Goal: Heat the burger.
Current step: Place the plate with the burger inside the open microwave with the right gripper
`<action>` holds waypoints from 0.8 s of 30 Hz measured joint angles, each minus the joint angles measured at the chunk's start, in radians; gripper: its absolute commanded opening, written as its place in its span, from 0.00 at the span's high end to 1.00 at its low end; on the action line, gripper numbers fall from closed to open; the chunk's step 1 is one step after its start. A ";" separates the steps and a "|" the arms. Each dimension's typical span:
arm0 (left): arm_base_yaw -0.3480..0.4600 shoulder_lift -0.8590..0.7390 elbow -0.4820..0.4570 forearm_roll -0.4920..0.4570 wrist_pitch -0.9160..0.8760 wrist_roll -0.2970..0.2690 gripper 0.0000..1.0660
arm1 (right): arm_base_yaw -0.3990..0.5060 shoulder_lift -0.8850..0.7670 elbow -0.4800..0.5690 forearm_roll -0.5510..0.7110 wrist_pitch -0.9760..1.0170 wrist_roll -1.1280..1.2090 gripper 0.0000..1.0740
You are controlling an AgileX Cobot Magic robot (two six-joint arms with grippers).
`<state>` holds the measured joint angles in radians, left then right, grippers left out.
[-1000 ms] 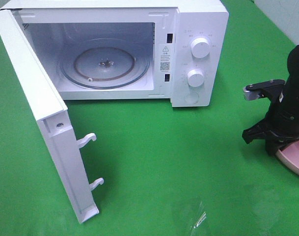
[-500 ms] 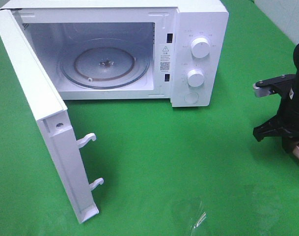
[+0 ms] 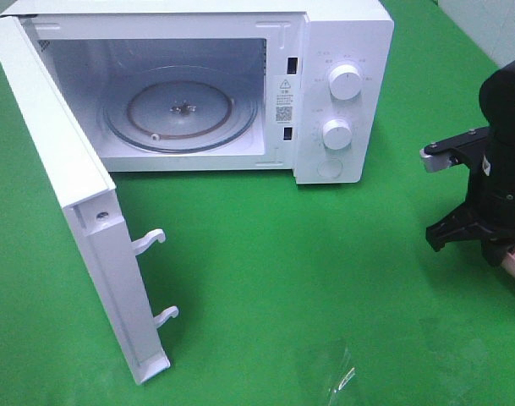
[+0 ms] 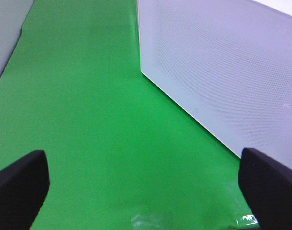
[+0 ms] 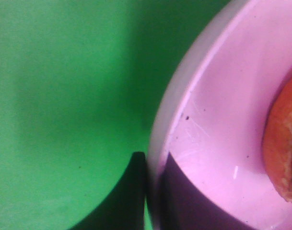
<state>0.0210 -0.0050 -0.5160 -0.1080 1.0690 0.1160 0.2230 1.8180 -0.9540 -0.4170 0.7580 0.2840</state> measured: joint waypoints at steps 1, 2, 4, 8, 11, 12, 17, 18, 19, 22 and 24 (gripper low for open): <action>0.000 0.000 0.000 0.000 0.000 0.000 0.06 | 0.013 -0.019 0.000 -0.006 0.014 0.002 1.00; 0.000 0.000 0.000 0.000 0.000 0.000 0.06 | 0.013 -0.019 0.000 -0.006 0.014 0.002 1.00; 0.000 0.000 0.000 0.000 0.000 0.000 0.06 | 0.027 -0.033 0.000 -0.025 0.036 0.011 1.00; 0.000 0.000 0.000 0.000 0.000 0.000 0.06 | 0.048 -0.051 0.000 -0.055 0.079 0.027 1.00; 0.000 0.000 0.000 0.000 0.000 0.000 0.06 | 0.054 -0.051 0.000 -0.055 0.092 0.033 1.00; 0.000 0.000 0.000 0.000 0.000 0.000 0.06 | 0.060 -0.051 0.000 -0.055 0.106 0.035 1.00; 0.000 0.000 0.000 0.000 0.000 0.000 0.06 | 0.072 -0.053 0.000 -0.056 0.131 0.045 1.00; 0.000 0.000 0.000 0.000 0.000 0.000 0.06 | 0.075 -0.057 0.000 -0.058 0.134 0.049 1.00; 0.000 0.000 0.000 0.000 0.000 0.000 0.06 | 0.084 -0.068 0.000 -0.064 0.146 0.057 1.00; 0.000 0.000 0.000 0.000 0.000 0.000 0.06 | 0.093 -0.083 0.000 -0.074 0.156 0.063 1.00; 0.000 0.000 0.000 0.000 0.000 0.000 0.06 | 0.102 -0.102 0.000 -0.086 0.166 0.065 1.00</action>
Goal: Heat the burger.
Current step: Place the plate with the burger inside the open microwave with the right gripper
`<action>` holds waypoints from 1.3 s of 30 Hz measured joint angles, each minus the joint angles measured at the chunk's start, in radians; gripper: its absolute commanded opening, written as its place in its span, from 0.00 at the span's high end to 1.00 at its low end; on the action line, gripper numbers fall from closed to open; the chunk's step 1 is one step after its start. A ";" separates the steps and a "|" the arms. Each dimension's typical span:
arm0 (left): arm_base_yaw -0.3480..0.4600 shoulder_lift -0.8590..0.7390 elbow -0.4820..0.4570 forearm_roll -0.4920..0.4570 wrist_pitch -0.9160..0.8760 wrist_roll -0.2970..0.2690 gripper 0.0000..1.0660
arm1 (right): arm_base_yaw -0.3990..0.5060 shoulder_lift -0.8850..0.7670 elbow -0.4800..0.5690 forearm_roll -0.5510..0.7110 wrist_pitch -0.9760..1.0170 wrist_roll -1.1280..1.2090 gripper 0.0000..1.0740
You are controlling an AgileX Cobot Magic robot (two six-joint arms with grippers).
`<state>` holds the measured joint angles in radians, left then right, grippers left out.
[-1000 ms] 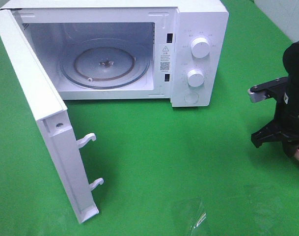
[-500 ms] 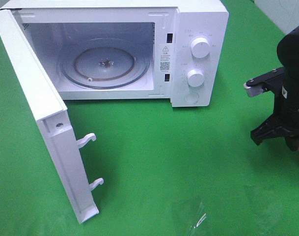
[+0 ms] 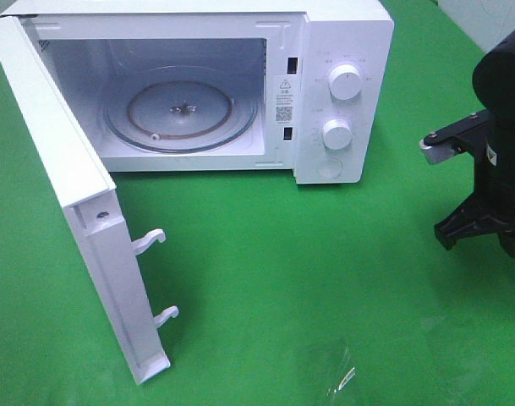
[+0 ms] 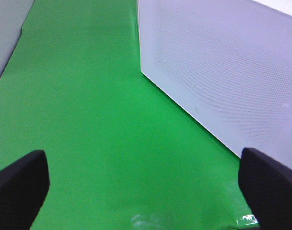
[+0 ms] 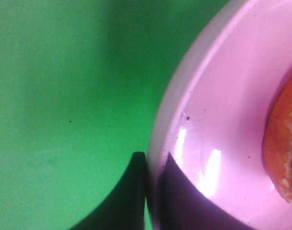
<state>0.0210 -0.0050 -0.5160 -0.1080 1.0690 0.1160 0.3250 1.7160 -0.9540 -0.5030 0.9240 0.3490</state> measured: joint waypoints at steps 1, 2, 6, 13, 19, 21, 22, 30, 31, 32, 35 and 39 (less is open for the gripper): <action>0.000 0.000 0.000 0.000 0.000 0.000 0.06 | 0.009 -0.018 0.000 -0.010 0.019 0.003 1.00; 0.000 0.000 0.000 0.000 0.000 0.000 0.06 | 0.015 -0.024 0.000 -0.012 0.027 0.006 1.00; 0.000 0.000 0.000 0.000 0.000 0.000 0.06 | 0.038 -0.047 0.003 -0.016 0.055 0.014 1.00; 0.000 0.000 0.000 0.000 0.000 0.000 0.06 | 0.079 -0.114 0.080 -0.017 0.058 0.032 1.00; 0.000 0.000 0.000 0.000 0.000 0.000 0.06 | 0.116 -0.170 0.141 -0.017 0.057 0.040 1.00; 0.000 0.000 0.000 0.000 0.000 0.000 0.06 | 0.146 -0.214 0.193 -0.022 0.056 0.054 1.00; 0.000 0.000 0.000 0.000 0.000 0.000 0.06 | 0.146 -0.214 0.193 -0.022 0.056 0.054 1.00; 0.000 0.000 0.000 0.000 0.000 0.000 0.06 | 0.214 -0.309 0.288 -0.029 0.056 0.096 1.00; 0.000 0.000 0.000 0.000 0.000 0.000 0.06 | 0.228 -0.330 0.307 -0.029 0.056 0.102 1.00; 0.000 0.000 0.000 0.000 0.000 0.000 0.06 | 0.228 -0.330 0.307 -0.029 0.056 0.102 1.00; 0.000 0.000 0.000 0.000 0.000 0.000 0.06 | 0.249 -0.355 0.329 -0.032 0.056 0.112 1.00; 0.000 0.000 0.000 0.000 0.000 0.000 0.06 | 0.283 -0.383 0.361 -0.048 0.056 0.124 1.00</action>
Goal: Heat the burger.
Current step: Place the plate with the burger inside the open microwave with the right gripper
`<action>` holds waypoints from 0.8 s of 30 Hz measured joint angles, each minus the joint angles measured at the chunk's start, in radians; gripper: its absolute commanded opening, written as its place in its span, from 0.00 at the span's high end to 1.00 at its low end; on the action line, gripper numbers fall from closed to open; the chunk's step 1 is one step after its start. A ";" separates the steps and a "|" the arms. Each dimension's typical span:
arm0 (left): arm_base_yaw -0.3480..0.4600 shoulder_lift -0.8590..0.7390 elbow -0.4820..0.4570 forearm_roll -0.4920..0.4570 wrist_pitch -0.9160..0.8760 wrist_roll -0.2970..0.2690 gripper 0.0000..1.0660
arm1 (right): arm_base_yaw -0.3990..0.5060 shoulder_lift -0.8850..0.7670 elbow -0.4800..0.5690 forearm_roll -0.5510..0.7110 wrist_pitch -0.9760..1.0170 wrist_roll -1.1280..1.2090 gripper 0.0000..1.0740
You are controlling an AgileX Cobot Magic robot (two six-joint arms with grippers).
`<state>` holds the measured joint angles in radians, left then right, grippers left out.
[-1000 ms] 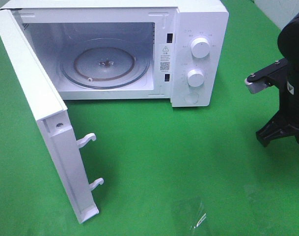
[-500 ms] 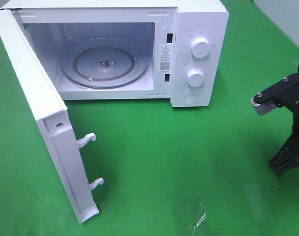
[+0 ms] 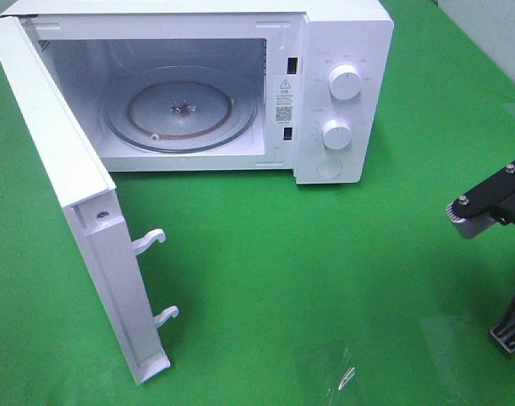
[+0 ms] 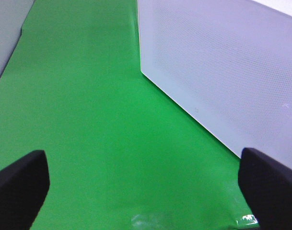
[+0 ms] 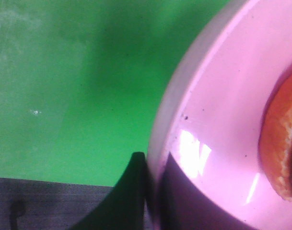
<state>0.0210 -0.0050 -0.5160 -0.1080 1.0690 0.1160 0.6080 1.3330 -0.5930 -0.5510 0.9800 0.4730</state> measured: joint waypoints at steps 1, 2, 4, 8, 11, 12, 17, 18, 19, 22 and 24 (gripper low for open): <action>0.000 0.000 0.000 0.000 0.000 0.000 0.06 | 0.022 -0.013 0.015 -0.017 -0.001 0.011 1.00; 0.000 0.000 0.000 0.000 0.000 0.000 0.06 | 0.022 -0.013 0.015 -0.017 -0.001 0.011 1.00; 0.000 0.000 0.000 0.000 0.000 0.000 0.06 | 0.030 -0.017 0.020 -0.025 -0.001 0.020 1.00; 0.000 0.000 0.000 0.000 0.000 0.000 0.06 | 0.085 -0.021 0.034 -0.048 -0.001 0.057 1.00; 0.000 0.000 0.000 0.000 0.000 0.000 0.06 | 0.100 -0.021 0.034 -0.054 -0.001 0.060 1.00; 0.000 0.000 0.000 0.000 0.000 0.000 0.06 | 0.111 -0.021 0.034 -0.057 -0.002 0.065 1.00; 0.000 0.000 0.000 0.000 0.000 0.000 0.06 | 0.162 -0.021 0.034 -0.075 -0.002 0.074 1.00; 0.000 0.000 0.000 0.000 0.000 0.000 0.06 | 0.162 -0.021 0.034 -0.075 -0.002 0.074 1.00; 0.000 0.000 0.000 0.000 0.000 0.000 0.06 | 0.185 -0.021 0.034 -0.080 -0.002 0.074 1.00; 0.000 0.000 0.000 0.000 0.000 0.000 0.06 | 0.224 -0.021 0.034 -0.096 -0.001 0.074 1.00; 0.000 0.000 0.000 0.000 0.000 0.000 0.06 | 0.252 -0.021 0.034 -0.107 -0.001 0.074 1.00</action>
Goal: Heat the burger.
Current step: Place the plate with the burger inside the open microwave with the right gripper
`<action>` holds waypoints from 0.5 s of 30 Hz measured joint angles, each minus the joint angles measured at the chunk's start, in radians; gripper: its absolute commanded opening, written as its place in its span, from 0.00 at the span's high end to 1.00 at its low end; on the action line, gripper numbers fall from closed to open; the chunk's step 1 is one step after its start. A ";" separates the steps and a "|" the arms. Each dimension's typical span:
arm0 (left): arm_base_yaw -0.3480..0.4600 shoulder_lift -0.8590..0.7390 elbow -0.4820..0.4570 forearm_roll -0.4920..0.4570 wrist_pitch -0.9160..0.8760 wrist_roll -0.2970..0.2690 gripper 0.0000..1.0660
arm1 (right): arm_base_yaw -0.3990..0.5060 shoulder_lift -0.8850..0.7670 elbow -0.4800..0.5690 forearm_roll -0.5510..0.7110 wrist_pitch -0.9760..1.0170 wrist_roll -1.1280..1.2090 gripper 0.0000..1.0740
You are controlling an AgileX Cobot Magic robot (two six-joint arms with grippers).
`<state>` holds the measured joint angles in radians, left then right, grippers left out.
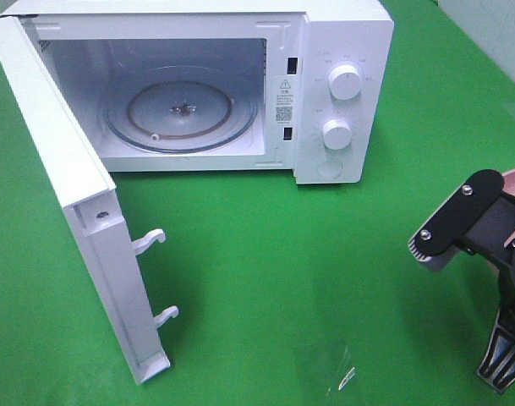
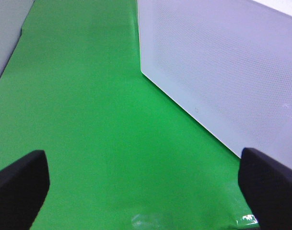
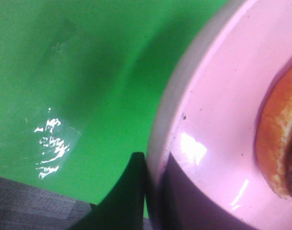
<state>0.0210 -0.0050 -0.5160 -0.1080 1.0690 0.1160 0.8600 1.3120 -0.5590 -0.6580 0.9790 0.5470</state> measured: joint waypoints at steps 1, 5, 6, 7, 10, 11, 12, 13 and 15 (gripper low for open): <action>0.000 0.000 0.000 0.000 0.000 0.000 0.06 | 0.000 0.000 0.000 0.000 0.000 0.000 1.00; 0.000 0.000 0.000 0.000 0.000 0.000 0.06 | 0.056 0.000 0.003 -0.021 0.000 0.000 0.99; 0.000 0.000 0.000 0.000 0.000 0.000 0.06 | 0.056 0.000 0.003 -0.021 0.000 0.000 0.99; 0.000 0.000 0.000 0.000 0.000 0.000 0.06 | 0.078 0.000 0.009 -0.028 -0.001 0.000 0.99; 0.000 0.000 0.000 0.000 0.000 0.000 0.06 | 0.098 0.000 0.012 -0.033 -0.002 0.000 0.99; 0.000 0.000 0.000 0.000 0.000 0.000 0.06 | 0.122 0.000 0.012 -0.044 -0.002 0.000 0.99; 0.000 0.000 0.000 0.000 0.000 0.000 0.06 | 0.130 0.000 0.012 -0.050 -0.002 0.000 0.99; 0.000 0.000 0.000 0.000 0.000 0.000 0.06 | 0.130 0.000 0.012 -0.050 -0.002 0.000 0.99; 0.000 0.000 0.000 0.000 0.000 0.000 0.06 | 0.145 0.000 0.012 -0.065 -0.005 0.000 0.99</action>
<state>0.0210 -0.0050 -0.5160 -0.1080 1.0690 0.1160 1.0050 1.3120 -0.5470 -0.7230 0.9740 0.5470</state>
